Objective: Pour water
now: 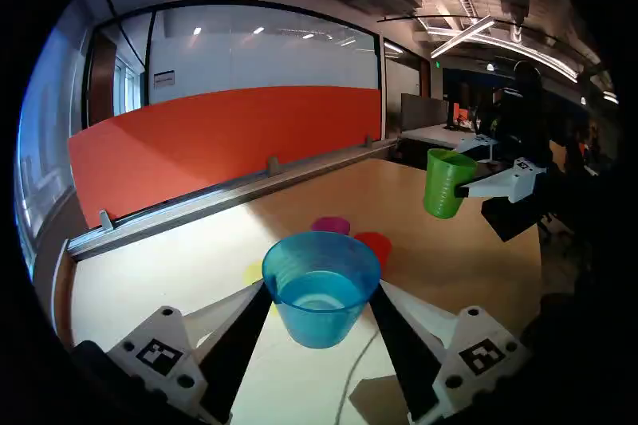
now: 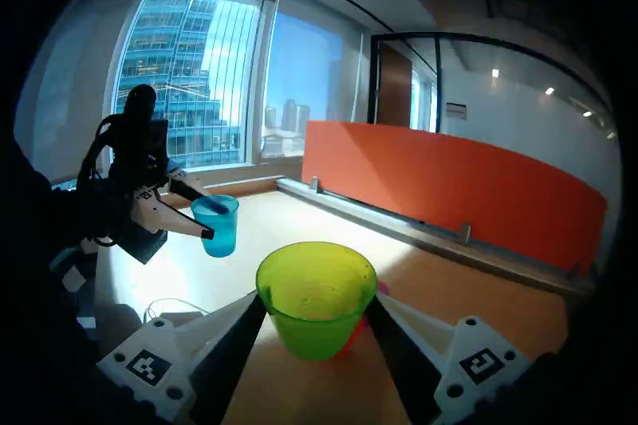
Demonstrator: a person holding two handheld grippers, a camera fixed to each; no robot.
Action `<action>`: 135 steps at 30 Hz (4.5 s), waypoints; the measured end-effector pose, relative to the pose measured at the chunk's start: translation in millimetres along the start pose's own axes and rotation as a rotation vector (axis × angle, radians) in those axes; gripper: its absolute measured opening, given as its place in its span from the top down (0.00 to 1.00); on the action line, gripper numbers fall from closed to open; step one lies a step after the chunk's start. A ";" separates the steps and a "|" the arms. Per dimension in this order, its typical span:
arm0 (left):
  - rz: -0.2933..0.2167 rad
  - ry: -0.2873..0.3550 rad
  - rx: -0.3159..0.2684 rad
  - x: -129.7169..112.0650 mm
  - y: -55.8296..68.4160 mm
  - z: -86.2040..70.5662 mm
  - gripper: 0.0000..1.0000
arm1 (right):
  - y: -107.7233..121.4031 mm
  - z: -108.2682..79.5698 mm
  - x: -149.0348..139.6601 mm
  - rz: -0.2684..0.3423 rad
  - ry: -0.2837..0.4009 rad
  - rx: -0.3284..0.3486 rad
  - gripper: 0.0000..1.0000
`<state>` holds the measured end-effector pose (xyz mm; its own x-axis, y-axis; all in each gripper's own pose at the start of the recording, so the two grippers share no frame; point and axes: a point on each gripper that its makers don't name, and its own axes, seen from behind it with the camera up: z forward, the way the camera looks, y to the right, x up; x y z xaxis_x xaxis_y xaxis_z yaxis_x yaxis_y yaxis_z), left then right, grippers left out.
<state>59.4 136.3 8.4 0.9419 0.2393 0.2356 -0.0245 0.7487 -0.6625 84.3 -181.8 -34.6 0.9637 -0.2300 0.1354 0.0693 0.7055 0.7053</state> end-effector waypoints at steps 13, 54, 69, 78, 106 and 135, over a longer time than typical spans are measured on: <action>-0.020 0.067 -0.002 20.8 4.2 -3.4 0.16 | 6.6 4.6 31.1 -0.003 0.093 -0.024 0.11; -0.017 0.236 0.013 85.4 2.9 -16.7 0.16 | -10.3 26.0 39.8 -0.019 0.120 0.031 0.11; 0.130 0.249 0.062 111.4 5.4 -21.5 0.16 | -38.3 42.2 35.0 -0.005 0.119 0.106 0.12; 0.223 0.249 0.087 127.2 6.8 -23.5 0.16 | -50.5 50.1 32.6 0.007 0.123 0.140 0.12; 0.487 0.224 0.163 163.0 14.7 -24.8 0.16 | -86.9 64.8 38.7 -0.007 0.130 0.229 0.12; 0.627 0.202 0.190 178.6 21.4 -26.1 0.16 | -98.2 74.5 45.9 0.003 0.147 0.263 0.12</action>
<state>235.9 178.9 17.7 0.7742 0.5568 -0.3011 -0.6265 0.6060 -0.4902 102.5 -311.5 -45.7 0.9922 -0.1150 0.0487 0.0160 0.5040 0.8636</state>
